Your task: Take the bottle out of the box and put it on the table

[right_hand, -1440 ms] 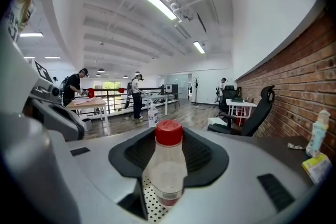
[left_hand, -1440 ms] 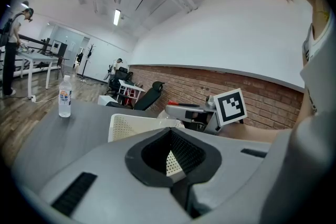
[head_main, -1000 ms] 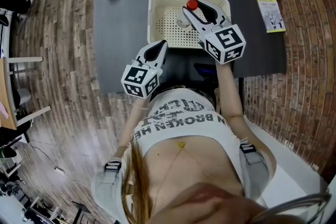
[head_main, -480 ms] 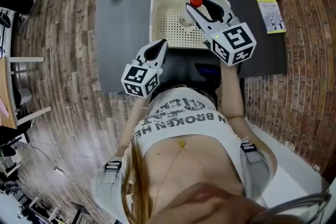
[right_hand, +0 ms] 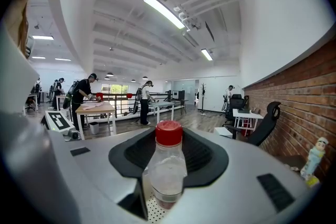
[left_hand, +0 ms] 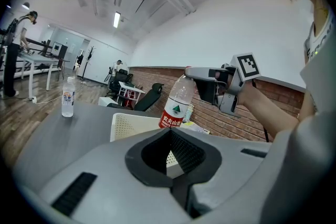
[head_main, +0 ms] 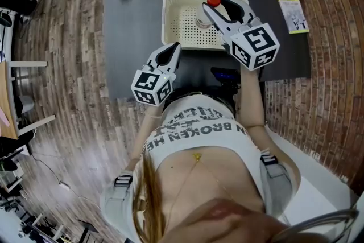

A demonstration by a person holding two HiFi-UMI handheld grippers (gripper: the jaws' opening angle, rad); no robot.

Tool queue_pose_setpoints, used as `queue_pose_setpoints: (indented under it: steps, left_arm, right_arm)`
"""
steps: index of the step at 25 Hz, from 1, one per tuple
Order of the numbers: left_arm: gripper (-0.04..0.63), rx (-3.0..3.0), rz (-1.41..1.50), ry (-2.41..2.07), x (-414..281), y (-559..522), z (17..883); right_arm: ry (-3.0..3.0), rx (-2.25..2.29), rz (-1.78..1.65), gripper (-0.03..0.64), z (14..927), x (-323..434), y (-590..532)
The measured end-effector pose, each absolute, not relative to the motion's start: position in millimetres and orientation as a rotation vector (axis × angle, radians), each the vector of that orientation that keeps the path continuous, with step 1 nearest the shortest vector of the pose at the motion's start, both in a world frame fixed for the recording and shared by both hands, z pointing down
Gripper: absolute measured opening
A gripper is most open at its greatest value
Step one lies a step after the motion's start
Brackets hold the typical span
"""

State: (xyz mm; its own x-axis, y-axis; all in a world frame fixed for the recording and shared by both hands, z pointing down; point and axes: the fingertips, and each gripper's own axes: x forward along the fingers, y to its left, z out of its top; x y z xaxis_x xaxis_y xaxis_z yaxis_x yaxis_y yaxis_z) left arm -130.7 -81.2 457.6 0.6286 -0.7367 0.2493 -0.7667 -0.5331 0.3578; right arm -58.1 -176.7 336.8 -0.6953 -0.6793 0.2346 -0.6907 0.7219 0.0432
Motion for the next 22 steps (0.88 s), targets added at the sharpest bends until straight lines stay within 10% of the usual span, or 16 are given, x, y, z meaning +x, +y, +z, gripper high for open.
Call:
queue_pose_setpoints:
  steps: [22]
  left_arm:
    - [0.005, 2.386, 0.136, -1.185, -105.0, -87.7, 462.3]
  right_arm:
    - [-2.669, 1.246, 0.134, 0.152, 333.2, 15.7, -182.1]
